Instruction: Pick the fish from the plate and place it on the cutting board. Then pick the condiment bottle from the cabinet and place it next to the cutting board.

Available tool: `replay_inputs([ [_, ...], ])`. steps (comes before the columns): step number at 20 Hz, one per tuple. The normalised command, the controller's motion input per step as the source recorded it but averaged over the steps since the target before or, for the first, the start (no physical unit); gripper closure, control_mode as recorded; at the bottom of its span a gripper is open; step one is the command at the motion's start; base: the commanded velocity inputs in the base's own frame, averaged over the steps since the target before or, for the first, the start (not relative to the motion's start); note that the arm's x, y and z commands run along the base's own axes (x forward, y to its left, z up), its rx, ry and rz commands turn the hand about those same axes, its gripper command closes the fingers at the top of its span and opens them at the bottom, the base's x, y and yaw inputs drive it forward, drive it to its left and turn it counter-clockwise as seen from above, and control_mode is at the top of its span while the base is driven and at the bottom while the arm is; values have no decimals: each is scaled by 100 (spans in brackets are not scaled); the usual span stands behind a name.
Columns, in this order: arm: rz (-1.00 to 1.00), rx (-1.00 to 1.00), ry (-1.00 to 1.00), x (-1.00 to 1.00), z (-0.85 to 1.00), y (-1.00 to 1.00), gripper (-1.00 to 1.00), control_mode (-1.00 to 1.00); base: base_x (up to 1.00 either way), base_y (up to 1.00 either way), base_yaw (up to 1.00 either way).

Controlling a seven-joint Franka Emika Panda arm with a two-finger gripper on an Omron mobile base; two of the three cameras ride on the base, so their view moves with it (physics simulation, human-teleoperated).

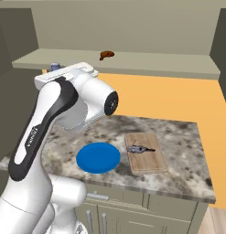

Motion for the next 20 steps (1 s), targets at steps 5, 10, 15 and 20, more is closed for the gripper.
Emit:
replay_inputs([
  [5, 3, 0, -2, -34, -37, -18, 100, -100, 0, 0, 0],
  [10, 4, 0, -3, -30, -30, -24, 100, -100, 0, 0, 0],
  [15, 2, -1, -4, -28, -20, -26, 100, -100, 0, 0, 0],
  [20, 0, -2, -6, -30, -15, -43, 100, -100, 0, 0, 0],
])
